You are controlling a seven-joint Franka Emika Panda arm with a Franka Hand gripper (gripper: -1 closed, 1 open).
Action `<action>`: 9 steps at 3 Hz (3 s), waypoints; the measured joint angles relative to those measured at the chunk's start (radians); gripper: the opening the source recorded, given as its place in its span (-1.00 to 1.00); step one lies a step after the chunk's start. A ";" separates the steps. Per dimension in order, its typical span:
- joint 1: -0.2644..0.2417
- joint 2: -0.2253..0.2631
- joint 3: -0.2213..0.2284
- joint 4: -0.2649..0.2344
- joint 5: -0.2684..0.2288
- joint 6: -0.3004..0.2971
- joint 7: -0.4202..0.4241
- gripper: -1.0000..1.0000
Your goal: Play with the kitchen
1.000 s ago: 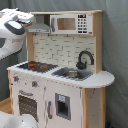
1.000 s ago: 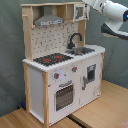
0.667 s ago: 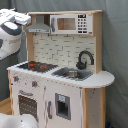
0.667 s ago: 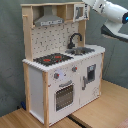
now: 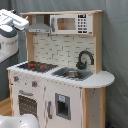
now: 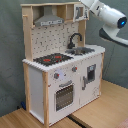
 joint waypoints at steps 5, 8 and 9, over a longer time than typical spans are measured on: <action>-0.195 -0.209 0.047 0.067 0.000 -0.177 0.490 1.00; -0.278 -0.261 0.079 0.185 0.003 -0.356 0.719 1.00; -0.306 -0.262 0.093 0.246 0.003 -0.447 0.808 1.00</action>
